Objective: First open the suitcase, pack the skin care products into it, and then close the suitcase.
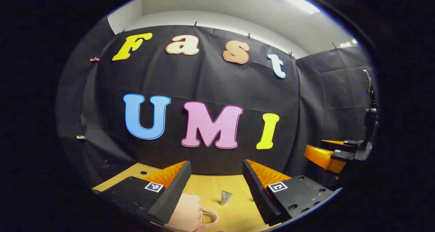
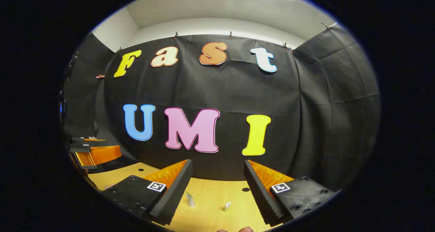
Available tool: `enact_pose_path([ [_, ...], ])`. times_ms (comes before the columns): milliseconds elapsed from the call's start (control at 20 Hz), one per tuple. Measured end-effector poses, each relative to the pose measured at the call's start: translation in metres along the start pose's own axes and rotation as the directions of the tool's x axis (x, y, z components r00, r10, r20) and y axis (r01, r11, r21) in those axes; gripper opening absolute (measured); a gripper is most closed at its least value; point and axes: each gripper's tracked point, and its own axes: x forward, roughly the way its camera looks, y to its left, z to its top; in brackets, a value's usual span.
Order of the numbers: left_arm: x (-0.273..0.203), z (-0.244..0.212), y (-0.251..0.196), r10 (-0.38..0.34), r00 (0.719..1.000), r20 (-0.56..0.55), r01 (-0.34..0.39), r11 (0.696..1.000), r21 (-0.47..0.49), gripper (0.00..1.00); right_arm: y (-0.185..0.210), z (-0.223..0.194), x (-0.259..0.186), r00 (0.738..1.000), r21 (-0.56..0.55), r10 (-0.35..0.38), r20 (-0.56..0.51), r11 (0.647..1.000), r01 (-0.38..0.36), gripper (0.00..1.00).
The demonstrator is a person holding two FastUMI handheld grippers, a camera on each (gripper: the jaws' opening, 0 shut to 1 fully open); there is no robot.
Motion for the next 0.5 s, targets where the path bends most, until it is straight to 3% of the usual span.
enact_pose_path([
  [500,0.01,-0.007,-0.01,0.023,1.0,-0.009,-0.023,1.0,0.015,0.95,-0.012,-0.017,0.012,1.0,-0.02,0.017,-0.011,1.0,-0.017,0.98],
])
